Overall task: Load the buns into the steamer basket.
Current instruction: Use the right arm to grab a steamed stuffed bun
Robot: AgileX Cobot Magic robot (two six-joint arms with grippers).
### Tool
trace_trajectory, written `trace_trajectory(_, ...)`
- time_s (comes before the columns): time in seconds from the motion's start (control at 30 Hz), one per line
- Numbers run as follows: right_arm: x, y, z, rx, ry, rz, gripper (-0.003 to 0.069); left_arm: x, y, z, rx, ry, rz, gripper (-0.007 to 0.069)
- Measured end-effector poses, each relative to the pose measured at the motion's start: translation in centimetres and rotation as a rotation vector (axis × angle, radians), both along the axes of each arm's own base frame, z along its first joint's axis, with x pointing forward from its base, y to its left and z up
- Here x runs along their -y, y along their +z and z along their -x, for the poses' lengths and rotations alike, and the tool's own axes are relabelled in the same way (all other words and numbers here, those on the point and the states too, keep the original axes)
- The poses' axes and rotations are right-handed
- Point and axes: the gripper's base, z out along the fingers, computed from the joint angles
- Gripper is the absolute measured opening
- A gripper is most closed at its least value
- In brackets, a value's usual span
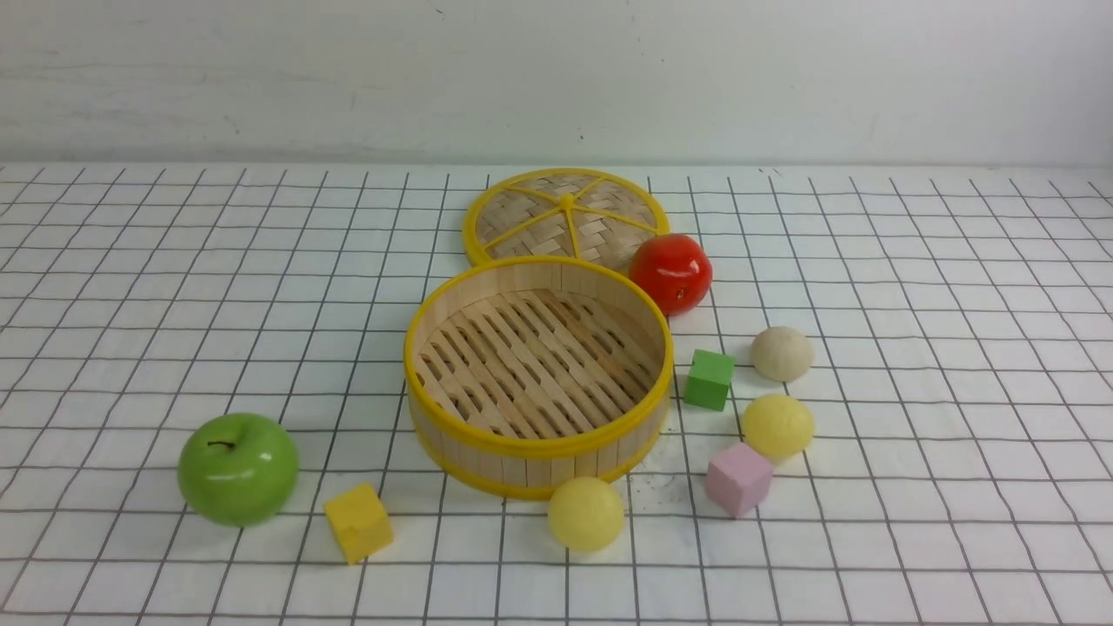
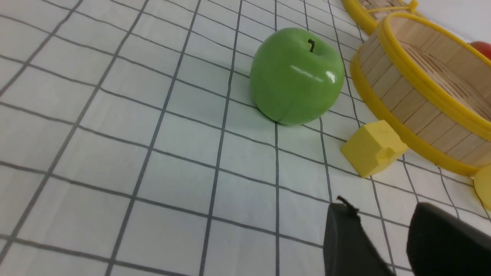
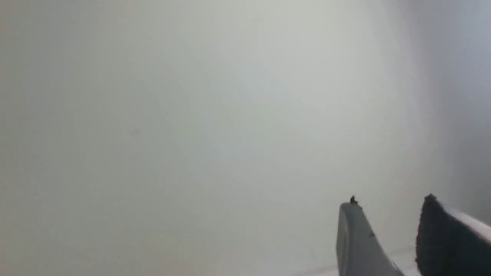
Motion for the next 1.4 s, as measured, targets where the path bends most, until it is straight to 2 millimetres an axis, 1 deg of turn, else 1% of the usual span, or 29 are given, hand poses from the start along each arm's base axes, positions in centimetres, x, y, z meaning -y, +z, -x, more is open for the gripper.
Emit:
trace_trajectory(0.07,0.5,-1.4,-2.6,-0.165,-0.037,0.074,0.0241,0.0,0.0,0.0,0.000,0.000,0.000,0.0237)
trace_trajectory(0.1,0.5,-1.7,-3.0,-0.187,-0.040,0.078,0.0241,0.0,0.0,0.0,0.000,0.000,0.000,0.0237)
trace_trajectory(0.13,0.7,-2.3,-4.1,-0.248,-0.043,0.075,0.0241,0.0,0.0,0.0,0.000,0.000,0.000,0.0237)
trace_trajectory(0.17,0.8,-3.0,-5.3,-0.302,-0.042,0.051,0.0241,0.0,0.0,0.0,0.000,0.000,0.000,0.0237)
trace_trajectory(0.2,0.8,-3.1,-5.5,-0.308,-0.041,0.046,0.0241,0.0,0.0,0.0,0.000,0.000,0.000,0.0237)
trace_trajectory(0.23,0.8,-3.7,-6.4,-0.346,-0.038,0.012,0.0241,0.0,0.0,0.0,0.000,0.000,0.000,0.0237)
trace_trajectory(0.27,0.9,-4.6,-7.6,-0.397,-0.034,-0.043,0.0241,0.0,0.0,0.0,0.000,0.000,0.000,0.0237)
trace_trajectory(0.4,1.1,-7.6,-10.9,-0.579,-0.042,-0.162,0.0241,0.0,0.0,0.0,0.000,0.000,0.000,0.0237)
trace_trajectory(0.53,1.0,-10.8,-13.5,-0.787,-0.050,-0.229,0.0241,0.0,0.0,0.0,0.000,0.000,0.000,0.0237)
trace_trajectory(0.57,1.0,-11.0,-13.6,-0.800,-0.049,-0.231,0.0241,0.0,0.0,0.0,0.000,0.000,0.000,0.0237)
trace_trajectory(0.63,0.3,-12.4,-15.5,-0.962,-0.013,-0.189,0.0241,0.0,0.0,0.0,0.000,0.000,0.000,0.0237)
trace_trajectory(0.67,-0.2,-12.7,-16.3,-1.018,0.015,-0.155,0.0241,0.0,0.0,0.0,0.000,0.000,0.000,0.0237)
trace_trajectory(0.7,-0.7,-12.9,-17.1,-1.067,0.047,-0.116,0.0241,0.0,0.0,0.0,0.000,0.000,0.000,0.0237)
trace_trajectory(0.73,-1.0,-12.7,-17.3,-1.076,0.058,-0.110,0.0241,0.0,0.0,0.0,0.000,0.000,0.000,0.0237)
trace_trajectory(0.77,-1.8,-13.0,-18.4,-1.130,0.103,-0.063,0.0241,0.0,0.0,0.0,0.000,0.000,0.000,0.0237)
trace_trajectory(0.8,-2.8,-12.6,-19.6,-1.155,0.161,-0.012,0.0241,0.0,0.0,0.0,0.000,0.000,0.000,0.0237)
trace_trajectory(0.87,-4.4,-12.7,-21.2,-1.197,0.229,0.052,0.0241,0.0,0.0,0.0,0.000,0.000,0.000,0.0237)
trace_trajectory(0.93,-6.2,-12.3,-23.0,-1.209,0.292,0.118,0.0241,0.0,0.0,0.0,0.000,0.000,0.000,0.0237)
trace_trajectory(0.97,-6.9,-12.2,-23.5,-1.210,0.313,0.141,0.0241,0.0,0.0,0.0,0.000,0.000,0.000,0.0237)
trace_trajectory(1.03,-8.7,-12.0,-25.4,-1.208,0.349,0.189,0.0241,0.0,0.0,0.0,0.000,0.000,0.000,0.0237)
trace_trajectory(1.07,-9.4,-12.0,-26.0,-1.205,0.361,0.208,0.0241,0.0,0.0,0.0,0.000,0.000,0.000,0.0237)
trace_trajectory(1.1,-9.6,-12.0,-26.4,-1.202,0.364,0.209,0.0241,0.0,0.0,0.0,0.000,0.000,0.000,0.0237)
trace_trajectory(1.13,-10.5,-12.0,-27.6,-1.191,0.375,0.233,0.0241,0.0,0.0,0.0,0.000,0.000,0.000,0.0237)
trace_trajectory(1.17,-11.0,-12.5,-28.5,-1.193,0.380,0.240,0.0241,0.0,0.0,0.0,0.000,0.000,0.000,0.0237)
trace_trajectory(1.2,-11.3,-12.7,-29.2,-1.182,0.382,0.241,0.0241,0.0,0.0,0.0,0.000,0.000,0.000,0.0237)
trace_trajectory(1.3,-11.9,-14.4,-31.3,-1.180,0.383,0.246,0.0241,0.0,0.0,0.0,0.000,0.000,0.000,0.0237)
trace_trajectory(1.33,-11.9,-14.4,-31.3,-1.175,0.383,0.246,0.0241,0.0,0.0,0.0,0.000,0.000,0.000,0.0237)
trace_trajectory(1.37,-12.1,-15.6,-32.2,-1.185,0.380,0.255,0.0241,0.0,0.0,0.0,0.000,0.000,0.000,0.0237)
trace_trajectory(1.4,-12.1,-15.7,-32.4,-1.182,0.380,0.256,0.0241,0.0,0.0,0.0,0.000,0.000,0.000,0.0237)
